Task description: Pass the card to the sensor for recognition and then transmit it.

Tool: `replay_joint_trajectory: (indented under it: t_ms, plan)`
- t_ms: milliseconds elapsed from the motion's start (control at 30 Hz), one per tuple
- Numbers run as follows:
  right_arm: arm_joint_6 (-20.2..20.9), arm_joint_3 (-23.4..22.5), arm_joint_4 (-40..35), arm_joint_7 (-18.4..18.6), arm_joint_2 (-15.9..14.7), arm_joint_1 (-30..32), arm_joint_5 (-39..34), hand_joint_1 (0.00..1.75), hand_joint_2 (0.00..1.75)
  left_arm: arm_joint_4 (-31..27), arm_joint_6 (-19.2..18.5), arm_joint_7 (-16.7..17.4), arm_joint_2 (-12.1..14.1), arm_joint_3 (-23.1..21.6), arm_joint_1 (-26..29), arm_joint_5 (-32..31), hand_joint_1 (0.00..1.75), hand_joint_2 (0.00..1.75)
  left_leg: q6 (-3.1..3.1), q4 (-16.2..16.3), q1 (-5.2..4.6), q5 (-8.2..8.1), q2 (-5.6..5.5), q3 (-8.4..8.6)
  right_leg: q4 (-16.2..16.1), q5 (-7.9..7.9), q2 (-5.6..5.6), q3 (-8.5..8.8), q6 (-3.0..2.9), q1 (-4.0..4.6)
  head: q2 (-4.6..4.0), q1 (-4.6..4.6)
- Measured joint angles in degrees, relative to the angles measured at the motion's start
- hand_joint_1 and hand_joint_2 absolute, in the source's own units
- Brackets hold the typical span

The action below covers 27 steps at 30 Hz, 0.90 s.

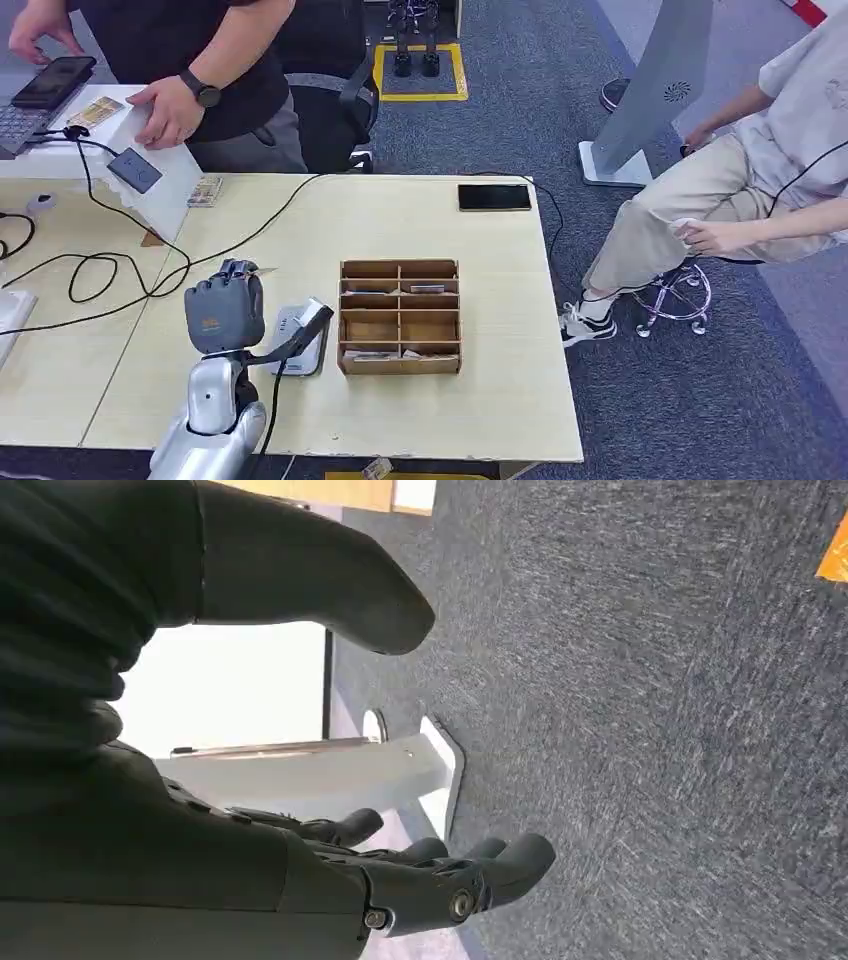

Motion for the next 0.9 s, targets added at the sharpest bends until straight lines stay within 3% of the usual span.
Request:
replay_joint_trajectory:
  t_ms: [100, 200, 333, 500, 900]
  plan:
    - [-0.09, 0.0, 0.0, 0.0, -0.02, -0.01, 0.13, 0.0, 1.75, 2.54, 0.04, -2.71, -0.59, 0.02, 0.0, 0.02, 1.75, 1.75, 0.0, 0.0, 0.0, 0.0, 0.0, 0.01, 0.0, 0.0, 0.0, 0.0, 0.0, 0.0, 0.0, 0.0]
    - [-0.26, 0.0, -0.04, 0.0, -0.09, -0.06, 0.61, 0.0, 1.75, 10.58, 0.28, -2.05, -0.9, 0.02, -0.91, 0.0, 1.75, 1.75, -0.01, 0.0, 0.01, -0.01, 0.12, 0.05, 0.0, 0.02, 0.11, -0.02, -0.02, 0.01, 0.0, 0.0]
    - [-0.24, -0.39, -0.04, 0.0, -0.46, 0.02, 1.07, 0.0, 1.75, 17.01, -0.42, -0.71, -1.01, -1.02, -1.64, 0.7, 1.75, 1.75, -0.01, 0.0, 0.01, 0.0, 0.12, 0.04, 0.0, 0.03, 0.13, -0.03, -0.03, 0.01, 0.0, -0.02]
    - [-0.2, -0.48, -0.09, 0.0, -0.61, -0.03, 1.2, 0.0, 1.75, 25.12, 0.24, -2.66, -1.31, -3.45, -4.88, 2.54, 1.75, 1.75, 0.0, -0.01, 0.0, 0.0, 0.01, 0.16, 0.0, 0.02, 0.0, 0.19, -0.03, 0.0, 0.0, 0.0]
    - [-0.24, -0.52, -0.11, 0.0, -0.81, 0.02, 1.2, 0.0, 1.75, 30.49, -1.2, -4.32, -1.81, -4.26, -7.28, 3.65, 1.75, 1.75, 0.03, -0.02, -0.02, 0.04, -0.13, 0.58, -0.01, 0.06, -0.21, 0.7, 0.05, -0.01, 0.0, 0.0]
